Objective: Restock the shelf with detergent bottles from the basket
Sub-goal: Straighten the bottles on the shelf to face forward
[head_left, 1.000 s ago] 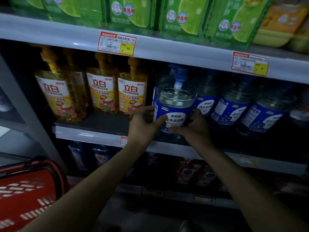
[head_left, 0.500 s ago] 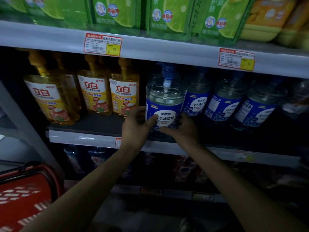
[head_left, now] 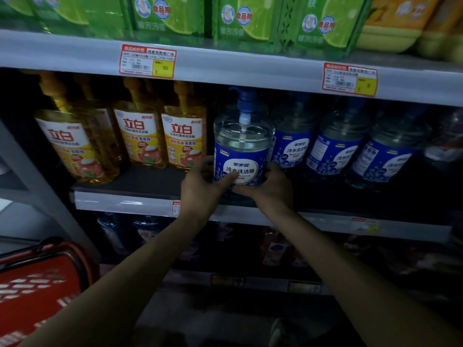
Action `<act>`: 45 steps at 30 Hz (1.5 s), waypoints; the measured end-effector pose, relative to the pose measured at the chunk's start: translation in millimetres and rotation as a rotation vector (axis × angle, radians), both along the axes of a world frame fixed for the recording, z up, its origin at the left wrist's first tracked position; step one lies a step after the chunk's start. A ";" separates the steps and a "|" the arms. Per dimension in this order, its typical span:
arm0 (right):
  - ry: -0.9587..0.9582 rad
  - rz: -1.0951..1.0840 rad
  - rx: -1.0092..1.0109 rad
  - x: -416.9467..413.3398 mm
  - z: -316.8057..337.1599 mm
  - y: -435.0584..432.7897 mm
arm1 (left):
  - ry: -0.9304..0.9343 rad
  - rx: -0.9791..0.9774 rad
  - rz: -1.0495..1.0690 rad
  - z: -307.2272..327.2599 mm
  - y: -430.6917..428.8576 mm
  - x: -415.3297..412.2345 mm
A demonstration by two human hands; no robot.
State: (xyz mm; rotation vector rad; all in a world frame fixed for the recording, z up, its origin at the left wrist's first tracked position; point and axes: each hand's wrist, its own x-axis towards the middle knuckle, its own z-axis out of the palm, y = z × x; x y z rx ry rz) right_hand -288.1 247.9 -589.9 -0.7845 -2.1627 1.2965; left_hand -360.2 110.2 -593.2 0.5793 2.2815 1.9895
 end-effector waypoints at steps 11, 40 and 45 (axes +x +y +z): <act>-0.021 0.016 -0.032 7.3 5.3 -2.5 | -0.012 0.016 0.036 1.1 2.9 11.1; -0.259 -0.130 0.003 113.6 31.5 76.7 | 0.069 -0.108 -0.136 15.3 99.8 95.3; -0.208 -0.123 0.038 115.9 20.6 79.5 | 0.065 -0.106 -0.021 4.9 132.8 85.6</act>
